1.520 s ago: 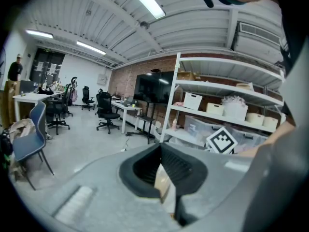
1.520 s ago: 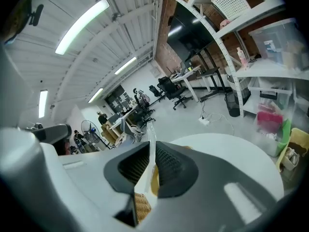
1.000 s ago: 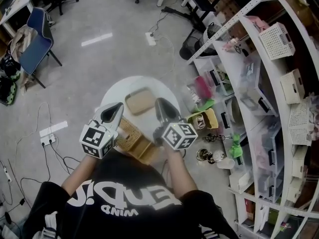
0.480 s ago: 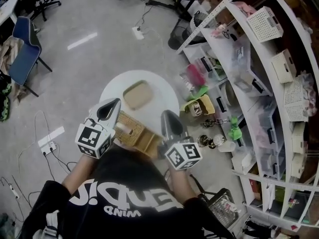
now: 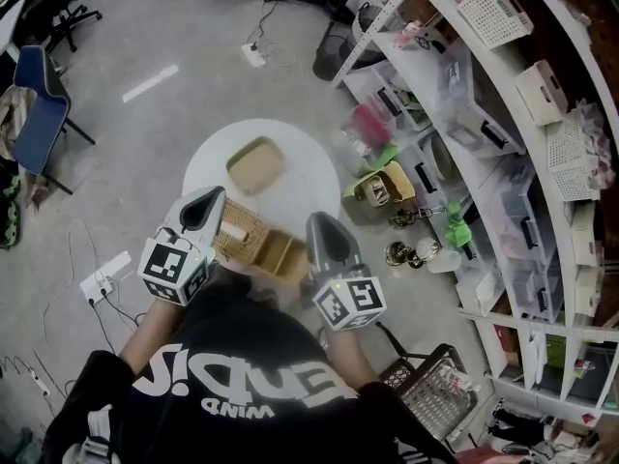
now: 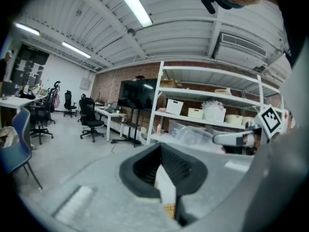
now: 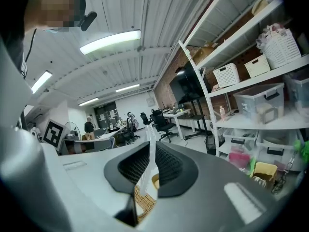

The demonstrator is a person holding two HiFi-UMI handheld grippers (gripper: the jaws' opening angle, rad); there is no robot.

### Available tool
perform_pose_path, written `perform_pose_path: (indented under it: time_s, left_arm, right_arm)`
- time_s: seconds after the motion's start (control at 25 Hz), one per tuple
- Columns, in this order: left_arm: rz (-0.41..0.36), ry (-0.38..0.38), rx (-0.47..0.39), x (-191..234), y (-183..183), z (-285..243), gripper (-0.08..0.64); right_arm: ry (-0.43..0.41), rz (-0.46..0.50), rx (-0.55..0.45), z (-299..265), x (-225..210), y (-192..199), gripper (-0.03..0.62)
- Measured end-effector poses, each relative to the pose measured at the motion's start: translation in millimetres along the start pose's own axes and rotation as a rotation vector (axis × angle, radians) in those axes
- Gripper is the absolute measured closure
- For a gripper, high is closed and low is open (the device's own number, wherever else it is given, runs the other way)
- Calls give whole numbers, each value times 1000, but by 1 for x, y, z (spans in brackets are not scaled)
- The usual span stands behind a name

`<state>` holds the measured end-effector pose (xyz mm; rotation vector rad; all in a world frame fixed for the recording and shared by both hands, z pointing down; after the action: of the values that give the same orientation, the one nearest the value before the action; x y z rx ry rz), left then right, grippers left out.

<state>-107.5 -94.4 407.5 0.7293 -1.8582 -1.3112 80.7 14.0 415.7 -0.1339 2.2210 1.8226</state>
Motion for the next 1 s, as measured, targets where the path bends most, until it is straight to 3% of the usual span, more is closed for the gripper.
perform_pose_path:
  time_s: [0.4, 1.0]
  left_arm:
    - [-7, -66, -36, -61, 18, 39, 558]
    - [-6, -177, -53, -83, 48, 110, 558]
  right_arm:
    - [-30, 0, 2, 54, -13, 21, 555]
    - [-74, 26, -19, 87, 11, 39, 555]
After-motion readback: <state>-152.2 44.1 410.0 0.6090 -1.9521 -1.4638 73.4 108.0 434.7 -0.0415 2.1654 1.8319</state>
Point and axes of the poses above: the fingertips, and each gripper's own axes: z backward along the fingers, x to its left, y out of its underside, the point moved 5 cm from there along z, backward along the fingers, and after that the axes turned 5 degrees about z, right-handed, at the moved point
